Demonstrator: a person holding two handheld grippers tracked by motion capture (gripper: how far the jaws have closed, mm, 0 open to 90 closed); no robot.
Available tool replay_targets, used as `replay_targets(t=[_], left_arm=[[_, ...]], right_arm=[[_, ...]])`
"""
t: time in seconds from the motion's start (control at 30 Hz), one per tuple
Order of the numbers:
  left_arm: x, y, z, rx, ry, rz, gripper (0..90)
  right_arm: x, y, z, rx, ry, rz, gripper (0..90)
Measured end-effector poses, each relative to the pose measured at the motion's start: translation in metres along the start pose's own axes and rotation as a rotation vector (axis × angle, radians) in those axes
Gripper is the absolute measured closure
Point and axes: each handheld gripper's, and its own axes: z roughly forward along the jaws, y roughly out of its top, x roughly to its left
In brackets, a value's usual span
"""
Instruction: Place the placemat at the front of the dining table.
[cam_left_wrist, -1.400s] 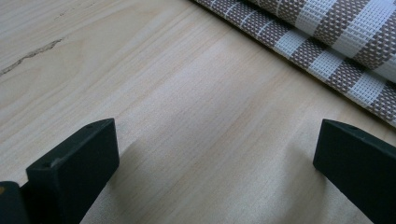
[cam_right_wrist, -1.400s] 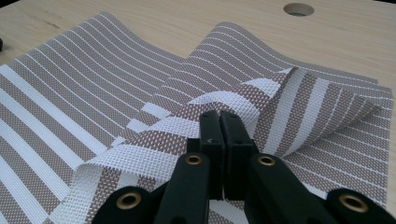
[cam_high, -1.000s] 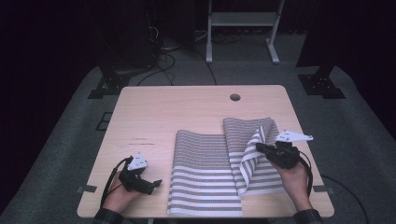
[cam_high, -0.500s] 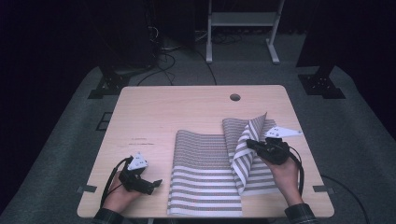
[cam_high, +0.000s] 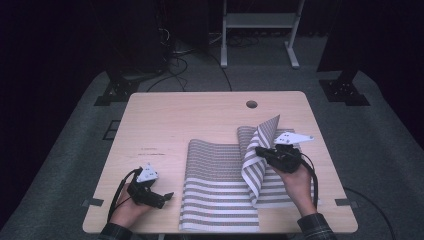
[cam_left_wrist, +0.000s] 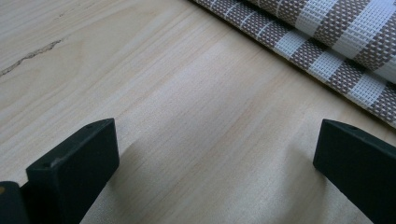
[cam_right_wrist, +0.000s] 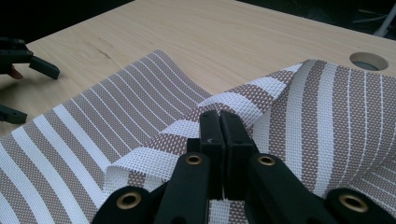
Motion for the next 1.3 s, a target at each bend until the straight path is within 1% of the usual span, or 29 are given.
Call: replay_targets(t=[0.17, 0.37, 0.6, 1.0, 1.3], left_arm=[[0.0, 0.0, 0.0, -0.001, 0.0, -0.001, 0.0], [0.0, 0.0, 0.0, -0.002, 0.0, -0.002, 0.0], [0.0, 0.0, 0.0, -0.002, 0.0, -0.003, 0.0], [0.0, 0.0, 0.0, -0.001, -0.001, -0.003, 0.0], [0.0, 0.0, 0.0, 0.0, -0.001, -0.003, 0.0]], right_arm=[[0.005, 0.006, 0.006, -0.005, 0.017, -0.014, 88.8], [0.014, 0.011, 0.015, 0.004, 0.037, -0.032, 88.8], [0.02, 0.016, 0.022, 0.011, 0.056, -0.049, 88.8], [0.034, 0.026, 0.035, 0.012, 0.088, -0.065, 88.8], [0.046, 0.033, 0.046, 0.014, 0.122, -0.087, 88.8]])
